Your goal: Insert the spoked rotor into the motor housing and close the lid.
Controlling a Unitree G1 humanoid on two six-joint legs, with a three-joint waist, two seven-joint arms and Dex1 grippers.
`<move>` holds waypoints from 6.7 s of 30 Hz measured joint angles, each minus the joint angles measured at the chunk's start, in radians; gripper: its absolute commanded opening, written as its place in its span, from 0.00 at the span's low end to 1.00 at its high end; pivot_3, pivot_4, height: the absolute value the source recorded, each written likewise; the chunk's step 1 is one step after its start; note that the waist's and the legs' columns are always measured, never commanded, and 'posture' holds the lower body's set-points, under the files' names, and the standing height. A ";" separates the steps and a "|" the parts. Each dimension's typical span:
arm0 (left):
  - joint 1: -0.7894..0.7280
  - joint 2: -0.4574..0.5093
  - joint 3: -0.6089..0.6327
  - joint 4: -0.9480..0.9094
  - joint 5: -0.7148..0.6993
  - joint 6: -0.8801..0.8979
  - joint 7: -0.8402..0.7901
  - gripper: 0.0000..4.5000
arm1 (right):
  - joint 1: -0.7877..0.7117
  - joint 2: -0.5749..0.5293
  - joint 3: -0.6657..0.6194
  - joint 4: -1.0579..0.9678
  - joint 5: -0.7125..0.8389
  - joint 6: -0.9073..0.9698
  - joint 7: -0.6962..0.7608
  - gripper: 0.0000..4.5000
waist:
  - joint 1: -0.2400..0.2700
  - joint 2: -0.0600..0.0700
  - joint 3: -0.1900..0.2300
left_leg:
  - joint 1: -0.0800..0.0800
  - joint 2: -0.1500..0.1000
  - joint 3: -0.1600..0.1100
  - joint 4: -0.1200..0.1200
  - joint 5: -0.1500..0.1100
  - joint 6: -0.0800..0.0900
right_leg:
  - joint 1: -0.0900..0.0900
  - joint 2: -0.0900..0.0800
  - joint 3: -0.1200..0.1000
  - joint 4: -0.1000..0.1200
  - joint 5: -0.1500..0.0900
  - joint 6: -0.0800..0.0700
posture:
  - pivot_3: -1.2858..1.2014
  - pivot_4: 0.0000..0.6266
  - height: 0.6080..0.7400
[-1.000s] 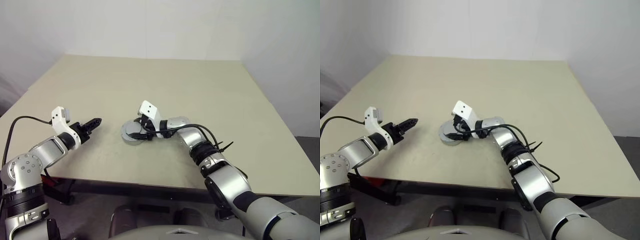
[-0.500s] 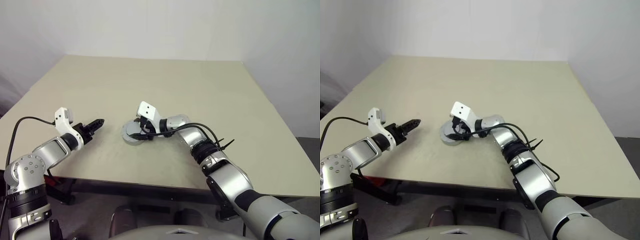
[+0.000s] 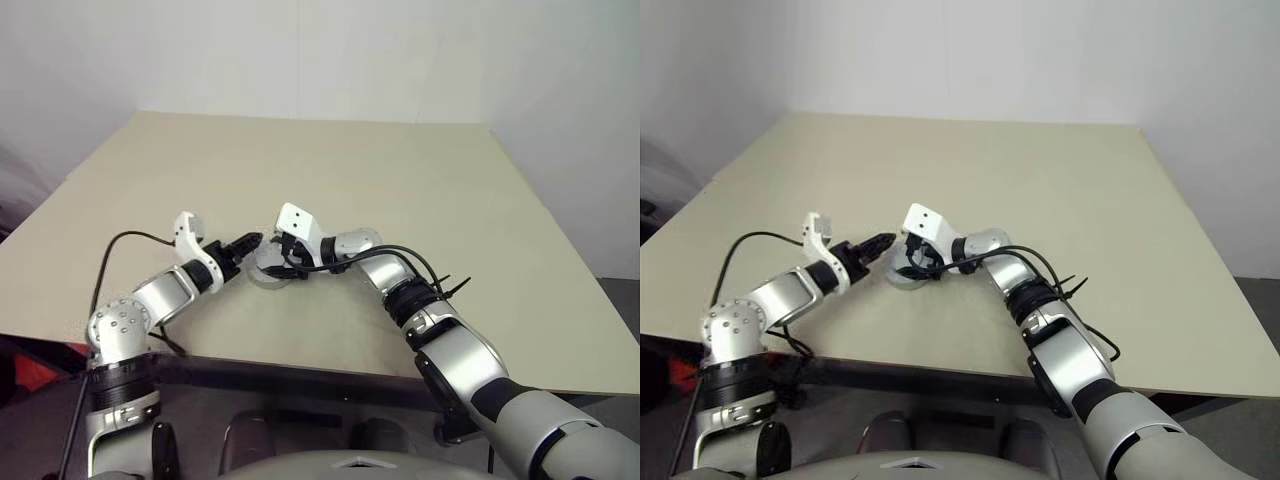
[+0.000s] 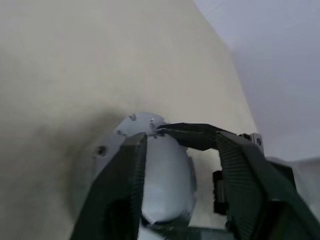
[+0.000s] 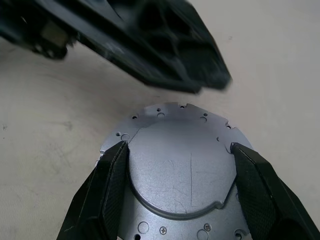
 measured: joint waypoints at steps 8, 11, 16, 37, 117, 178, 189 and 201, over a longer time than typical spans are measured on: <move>-0.014 -0.022 0.041 0.083 -0.031 0.017 0.082 0.04 | 0.005 0.000 0.003 -0.016 0.000 0.009 0.007 0.71 | 0.002 0.000 -0.001 | 0.000 -0.001 0.001 -0.012 0.001 -0.001 | -0.001 0.000 0.000 -0.004 0.000 0.000 | 0.52 0.00 1.00; -0.007 -0.023 0.061 0.091 -0.048 0.037 0.121 0.04 | 0.010 -0.001 0.003 -0.027 0.000 0.017 0.007 0.71 | 0.003 0.002 -0.002 | 0.000 -0.001 0.001 -0.014 0.001 -0.002 | -0.001 0.001 -0.001 -0.004 0.000 0.000 | 0.52 0.00 1.00; 0.009 -0.037 0.086 0.089 -0.104 0.058 0.161 0.04 | 0.011 -0.004 0.000 -0.046 0.001 0.039 0.008 0.71 | 0.006 0.003 -0.003 | 0.000 -0.001 0.001 -0.014 0.001 -0.002 | 0.000 0.001 -0.001 -0.007 0.000 0.000 | 0.52 0.00 1.00; 0.085 -0.030 0.086 0.064 -0.351 0.034 0.316 0.03 | 0.029 -0.043 -0.009 -0.129 0.017 0.120 0.046 1.00 | 0.008 0.002 -0.003 | -0.004 0.000 0.001 -0.015 0.001 -0.002 | 0.000 0.002 -0.001 -0.013 0.001 -0.001 | 0.52 0.00 1.00; 0.169 0.133 -0.026 0.019 -0.437 -0.111 0.335 0.03 | -0.175 0.172 -0.638 0.138 0.460 1.052 -0.396 0.64 | -0.010 -0.002 -0.008 | 0.006 0.006 0.001 -0.021 0.011 -0.019 | -0.006 0.009 0.001 -0.001 -0.001 -0.007 | 0.52 0.00 1.00; 0.210 0.032 0.045 -0.108 -0.600 -0.377 0.029 1.00 | -0.416 0.115 -1.010 0.212 0.818 1.153 -0.674 0.45 | 0.012 -0.003 -0.007 | -0.005 0.013 0.000 -0.016 0.011 -0.020 | -0.014 0.014 -0.001 0.001 0.000 -0.008 | 0.52 0.00 1.00; 0.131 0.069 0.017 -0.013 -0.755 -0.326 -0.008 1.00 | -0.391 0.119 -0.956 0.125 0.818 1.205 -0.626 0.45 | 0.013 -0.003 -0.007 | -0.005 0.013 0.000 -0.015 0.011 -0.021 | -0.014 0.014 0.000 0.003 0.000 -0.008 | 0.52 0.00 1.00; 0.015 0.065 -0.019 0.098 -0.648 -0.326 -0.036 0.90 | -0.360 0.132 -0.942 0.078 0.818 1.208 -0.622 0.45 | 0.015 -0.003 -0.007 | -0.005 0.013 0.000 -0.015 0.012 -0.021 | -0.014 0.014 0.000 0.003 0.000 -0.008 | 0.52 0.00 1.00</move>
